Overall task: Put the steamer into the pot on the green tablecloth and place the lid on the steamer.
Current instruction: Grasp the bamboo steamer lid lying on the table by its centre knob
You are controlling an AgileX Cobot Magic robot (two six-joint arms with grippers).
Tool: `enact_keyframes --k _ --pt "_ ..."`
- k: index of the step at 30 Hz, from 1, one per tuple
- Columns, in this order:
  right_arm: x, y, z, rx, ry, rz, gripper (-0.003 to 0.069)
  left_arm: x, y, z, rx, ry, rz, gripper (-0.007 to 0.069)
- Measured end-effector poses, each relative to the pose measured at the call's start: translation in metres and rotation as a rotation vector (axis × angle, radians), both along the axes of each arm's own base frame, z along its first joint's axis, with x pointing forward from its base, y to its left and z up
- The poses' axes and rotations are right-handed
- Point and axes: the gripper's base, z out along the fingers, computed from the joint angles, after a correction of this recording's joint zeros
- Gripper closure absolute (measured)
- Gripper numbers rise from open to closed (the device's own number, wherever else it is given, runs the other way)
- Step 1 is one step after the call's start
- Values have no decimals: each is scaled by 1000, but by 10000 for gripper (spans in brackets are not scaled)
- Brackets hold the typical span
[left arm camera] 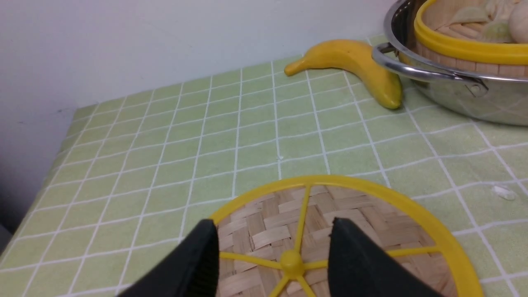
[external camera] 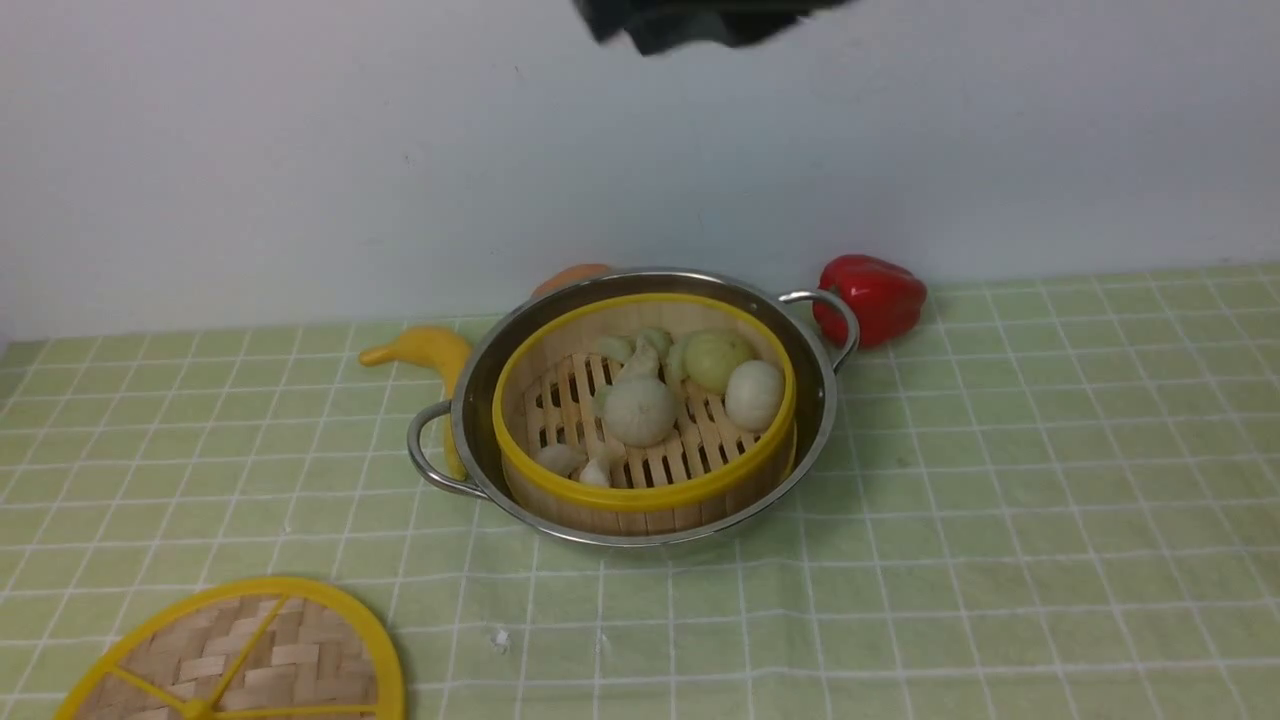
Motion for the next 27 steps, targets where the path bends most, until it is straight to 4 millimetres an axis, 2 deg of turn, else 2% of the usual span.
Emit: enact_keyframes --k 2,3,4,5,8,9,12,13,15,17,18,19,20,22,27 --pt "-25 -32 -17 -39 -6 -17 648 0 0 0 0 0 0 281" --pt "-35 -44 -18 -31 -20 -23 647 0 0 0 0 0 0 281" --pt "-35 -46 -25 -42 -14 -27 647 0 0 0 0 0 0 281" --pt "-52 -73 -46 -24 -21 -64 644 0 0 0 0 0 0 281" --pt "-69 -108 -81 31 -32 -144 638 0 0 0 0 0 0 281" --pt "-73 -113 -81 48 -39 -155 636 0 0 0 1 0 0 281" --pt "-93 -156 -141 132 -84 -292 626 0 0 0 4 0 -1 281" --pt "-99 -165 -151 148 -114 -316 623 0 0 0 5 0 -2 281" --pt "-104 -175 -171 145 -143 -350 621 0 0 0 5 0 -2 281" --pt "-121 -195 -207 151 -243 -408 616 0 0 0 6 0 -2 281" --pt "-126 -200 -222 149 -266 -421 613 0 0 0 6 0 -2 281" --pt "-128 -202 -224 154 -281 -431 612 0 0 0 6 0 -2 281" --pt "-136 -207 -243 158 -303 -450 608 0 0 0 6 0 -2 281" --pt "-146 -213 -263 188 -375 -476 601 0 0 0 7 0 -2 281" --pt "-157 -219 -288 226 -448 -513 589 0 0 0 7 0 -2 281"
